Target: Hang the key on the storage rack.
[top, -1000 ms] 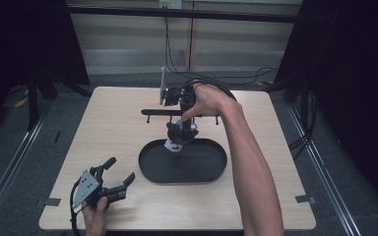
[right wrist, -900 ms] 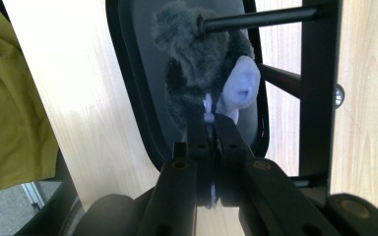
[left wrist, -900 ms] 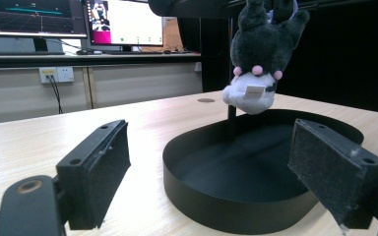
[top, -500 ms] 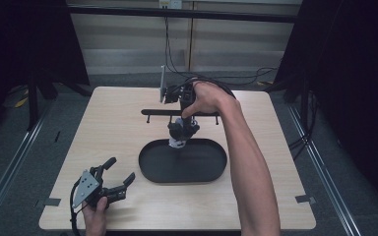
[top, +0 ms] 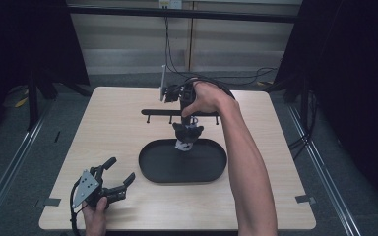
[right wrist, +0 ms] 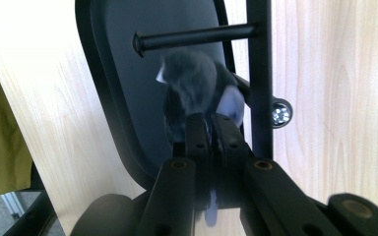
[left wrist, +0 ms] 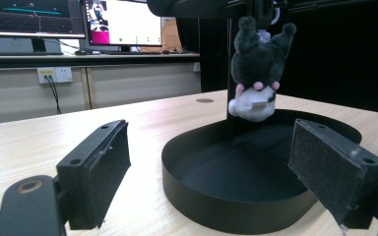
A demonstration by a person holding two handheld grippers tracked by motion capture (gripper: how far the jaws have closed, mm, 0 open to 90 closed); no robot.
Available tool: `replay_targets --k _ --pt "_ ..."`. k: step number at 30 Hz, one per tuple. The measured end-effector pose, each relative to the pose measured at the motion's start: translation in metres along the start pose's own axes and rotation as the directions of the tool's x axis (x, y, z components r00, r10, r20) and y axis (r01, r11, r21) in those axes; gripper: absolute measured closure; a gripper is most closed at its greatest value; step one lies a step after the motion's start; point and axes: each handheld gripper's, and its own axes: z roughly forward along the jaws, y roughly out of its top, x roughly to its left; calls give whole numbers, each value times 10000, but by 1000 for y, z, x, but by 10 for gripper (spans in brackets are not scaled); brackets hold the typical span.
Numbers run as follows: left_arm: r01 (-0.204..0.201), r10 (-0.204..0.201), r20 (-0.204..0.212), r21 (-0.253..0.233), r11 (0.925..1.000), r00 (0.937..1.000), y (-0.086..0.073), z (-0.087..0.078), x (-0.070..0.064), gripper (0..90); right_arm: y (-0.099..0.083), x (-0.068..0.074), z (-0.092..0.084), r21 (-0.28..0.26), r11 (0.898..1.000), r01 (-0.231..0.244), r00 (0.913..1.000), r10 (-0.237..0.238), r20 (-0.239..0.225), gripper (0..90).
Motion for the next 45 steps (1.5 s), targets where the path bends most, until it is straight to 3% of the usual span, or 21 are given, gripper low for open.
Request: replay_targets --k 9,15,26,29,33,39,45 --pt "-2 2 1 -2 10000 10000 0 0 0 154 -3 1 -2 -280 9996 38 9999 -34 137 860" --pt "6 -6 11 -4 10000 10000 0 0 0 154 -5 3 -3 -522 9986 -35 9998 44 171 800" --pt "5 -5 16 -3 10000 10000 0 0 0 154 -9 8 -4 -974 9950 -219 9996 203 -175 715" --pt "5 -5 17 -3 10000 10000 0 0 0 154 -11 10 -8 -1058 9941 -248 9997 250 6 671" --pt "4 -4 16 -5 10000 10000 0 0 0 154 -15 14 -15 -1394 9895 -393 9989 425 195 623" --pt "32 -32 88 -2 10000 10000 0 0 0 154 -22 24 -15 -1939 9796 -520 9986 511 -96 606" --pt "12 -12 89 25 10000 10000 0 0 0 154 -30 33 -11 -2594 9633 -690 9975 627 -323 586"
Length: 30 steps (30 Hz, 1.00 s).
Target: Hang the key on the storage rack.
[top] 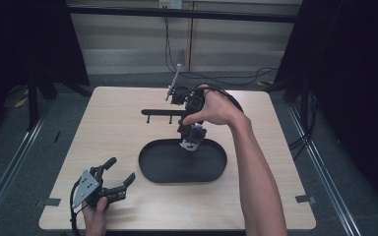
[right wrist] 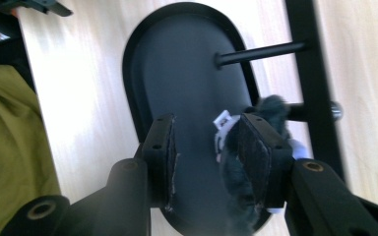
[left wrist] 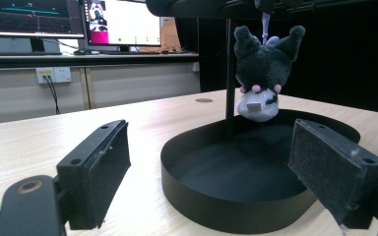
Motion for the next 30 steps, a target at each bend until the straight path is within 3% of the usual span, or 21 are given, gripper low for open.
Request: replay_targets --k 9,16,19,23,27,28,30 --pt "3 -3 -14 -6 10000 10000 0 0 0 154 -17 19 3 -969 9952 -171 9996 190 187 616" --pt "-2 2 -5 32 10000 10000 0 0 0 154 -32 30 13 -1340 9903 -369 9987 411 287 587" --pt "-2 2 -7 32 10000 10000 0 0 0 154 -40 36 20 -1755 9835 -431 9984 489 290 565" --pt "-9 9 -4 36 10000 10000 0 0 0 154 -50 44 29 -2323 9705 -641 9977 678 81 493" --pt "-12 12 -4 38 10000 10000 0 0 0 154 -65 53 38 -3275 9419 -745 9968 804 44 405" --pt "-1 1 -12 34 10000 10000 0 0 0 154 -68 55 40 -3361 9389 -737 9969 784 3 394" --pt "-3 3 -13 33 10000 10000 0 0 0 154 -76 59 47 -3791 9236 -574 9978 661 98 377"
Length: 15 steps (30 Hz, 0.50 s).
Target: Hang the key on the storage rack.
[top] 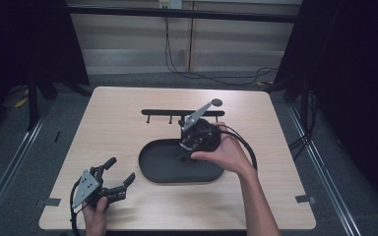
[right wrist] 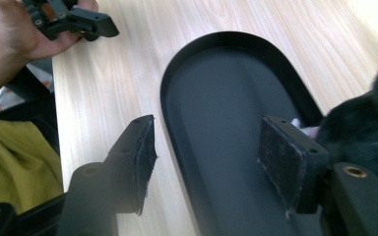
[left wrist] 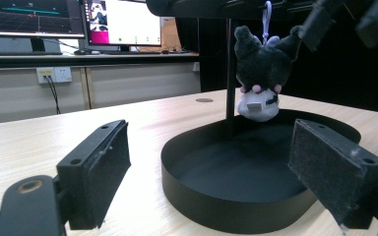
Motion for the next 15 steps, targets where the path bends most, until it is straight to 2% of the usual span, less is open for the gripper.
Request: replay_targets --k 3,5,7,9,10,11,15 --pt "1 -1 -8 0 10000 10000 0 0 0 154 -16 9 5 -459 9989 -2 10000 4 49 337" --pt "4 -4 -11 2 10000 10000 0 0 0 154 -29 13 9 -836 9961 -272 9991 297 288 303" --pt "-6 6 -24 10 10000 10000 0 0 0 154 -41 14 14 -1407 9888 -489 9983 527 235 266" --pt "-3 3 -26 6 10000 10000 0 0 0 154 -53 16 18 -1679 9835 -675 9968 737 311 207" --pt "-4 4 -26 7 10000 10000 0 0 0 154 -60 18 21 -1732 9841 -400 9977 488 466 145" --pt "-2 2 -25 5 10000 10000 0 0 0 154 -63 19 21 -1788 9832 -356 9975 459 537 153" --pt "-6 6 -29 7 10000 10000 0 0 0 154 -88 25 24 -2645 9626 -592 9952 775 594 144"
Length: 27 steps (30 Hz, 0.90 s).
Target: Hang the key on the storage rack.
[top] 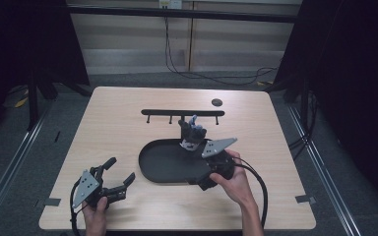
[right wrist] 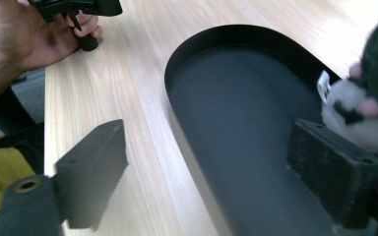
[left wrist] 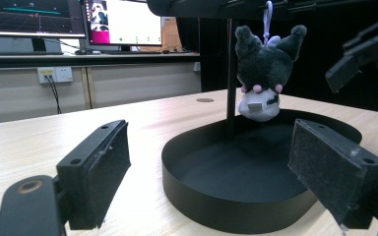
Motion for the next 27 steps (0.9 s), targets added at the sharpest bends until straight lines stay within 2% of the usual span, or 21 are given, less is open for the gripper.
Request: replay_targets --k 2,3,5,6,9,11,12,13,14,18,19,20,21,22,23,24,25,26,27 --pt "3 -3 -1 1 10000 10000 0 0 0 154 -12 1 -2 -698 9972 -270 9989 297 373 143" --pt "4 -4 -4 -14 10000 10000 0 0 0 154 -18 3 -2 -968 9936 -582 9927 678 995 145" --pt "3 -3 -3 0 10000 10000 0 0 0 154 -30 6 -1 -1412 9882 -595 9732 889 2120 148" --pt "0 0 -6 -12 10000 10000 0 0 0 153 -37 8 0 -1762 9826 -581 9656 1002 2401 149" --pt "9 -10 -24 -14 10000 10000 0 0 0 153 -52 12 0 -2679 9616 -599 9508 1367 2780 147" --pt "6 -6 -35 -10 10000 10000 0 0 0 153 -61 14 1 -3379 9401 -454 9398 1549 3045 142" --pt "5 -5 -38 -11 10000 10000 0 0 0 153 -66 15 2 -3735 9270 -341 9266 1694 3358 142" --pt "7 -8 -39 -13 10000 10000 0 0 0 153 -69 17 3 -3900 9202 -342 9181 1832 3516 142" --pt "5 -5 -40 -8 10000 10000 0 0 0 153 -74 18 4 -4173 9086 -180 9128 1853 3640 141" --pt "11 -11 -39 -9 10000 10000 0 0 0 153 -86 24 8 -5210 8530 304 8870 2173 4075 137" --pt "10 -10 -39 -11 10000 10000 0 0 0 153 -88 25 9 -5226 8516 415 8797 2169 4232 138" --pt "21 -21 -55 -9 10000 10000 0 0 0 153 -90 25 10 -5366 8427 447 8741 2271 4294 137" --pt "-20 20 -111 36 10000 9999 0 0 0 153 -95 26 11 -5465 8358 526 8729 2274 4317 137" --pt "-15 15 -124 28 10000 9999 0 0 0 153 -98 26 11 -5605 8267 487 8675 2431 4340 140" --pt "61 -61 -120 31 10000 9999 0 0 0 152 -101 27 10 -5865 8079 579 8632 2547 4359 139" --pt "53 -53 -145 27 10000 9999 0 0 0 153 -104 28 8 -6168 7848 606 8643 2679 4258 139" --pt "50 -50 -166 29 10000 9998 0 0 0 154 -106 28 7 -6300 7737 670 8672 2671 4202 137" --pt "76 -75 -229 17 10000 9997 0 1 0 155 -106 28 6 -6280 7751 701 8653 2660 4249 137" --pt "108 -108 -329 7 9999 9994 0 1 0 155 -106 28 7 -6262 7762 727 8671 2610 4242 136"
